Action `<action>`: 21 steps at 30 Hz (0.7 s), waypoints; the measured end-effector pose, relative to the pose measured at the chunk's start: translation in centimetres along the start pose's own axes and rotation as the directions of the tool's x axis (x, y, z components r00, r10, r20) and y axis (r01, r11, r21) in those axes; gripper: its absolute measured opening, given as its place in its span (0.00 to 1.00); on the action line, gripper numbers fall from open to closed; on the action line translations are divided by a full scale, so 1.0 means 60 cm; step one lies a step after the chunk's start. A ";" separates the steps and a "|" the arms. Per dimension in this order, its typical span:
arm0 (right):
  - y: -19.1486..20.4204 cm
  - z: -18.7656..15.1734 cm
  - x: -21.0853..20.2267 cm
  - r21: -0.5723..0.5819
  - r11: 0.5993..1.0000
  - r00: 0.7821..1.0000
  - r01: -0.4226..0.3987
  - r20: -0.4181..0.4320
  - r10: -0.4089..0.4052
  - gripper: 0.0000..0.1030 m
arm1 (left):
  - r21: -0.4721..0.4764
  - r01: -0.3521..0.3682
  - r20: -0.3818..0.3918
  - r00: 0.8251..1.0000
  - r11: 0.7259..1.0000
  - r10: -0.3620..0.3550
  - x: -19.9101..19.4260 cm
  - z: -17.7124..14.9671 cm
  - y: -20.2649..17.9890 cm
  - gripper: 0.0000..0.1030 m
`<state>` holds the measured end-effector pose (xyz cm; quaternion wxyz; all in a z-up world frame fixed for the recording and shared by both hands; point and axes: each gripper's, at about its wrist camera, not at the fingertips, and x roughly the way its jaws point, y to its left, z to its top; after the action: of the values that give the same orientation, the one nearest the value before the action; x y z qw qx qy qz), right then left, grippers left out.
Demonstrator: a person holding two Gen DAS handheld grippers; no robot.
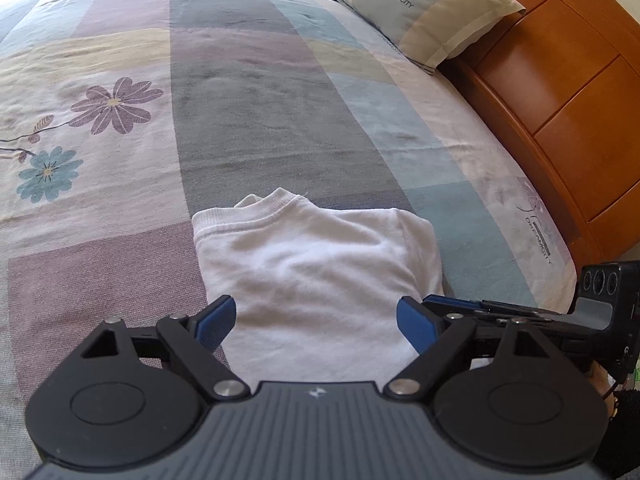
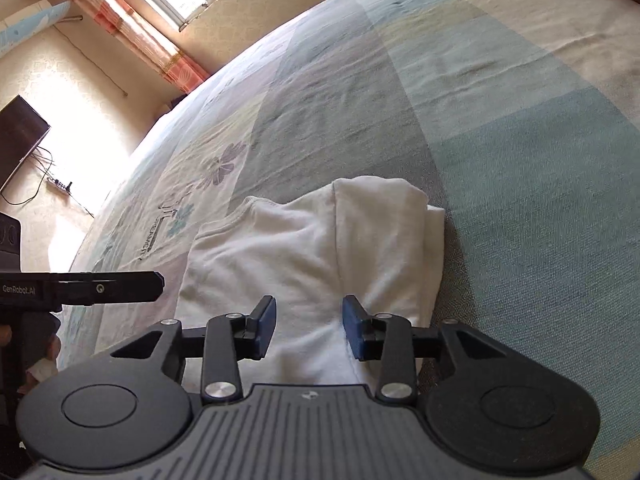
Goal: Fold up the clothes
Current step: 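Pinch the sweatshirt's side edge with the right gripper and straighten it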
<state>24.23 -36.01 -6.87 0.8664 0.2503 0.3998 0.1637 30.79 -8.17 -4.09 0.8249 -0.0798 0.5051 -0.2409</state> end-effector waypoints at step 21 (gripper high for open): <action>0.057 0.017 0.057 -0.250 0.965 0.993 0.077 -0.067 -0.096 0.42 | -0.128 0.024 0.058 0.998 0.991 -0.016 -0.009 -0.006 0.039 0.85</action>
<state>26.91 -31.85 -6.47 0.8807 0.1159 0.4207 0.1841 31.04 -5.85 -4.69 0.8295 -0.1446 0.4953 -0.2138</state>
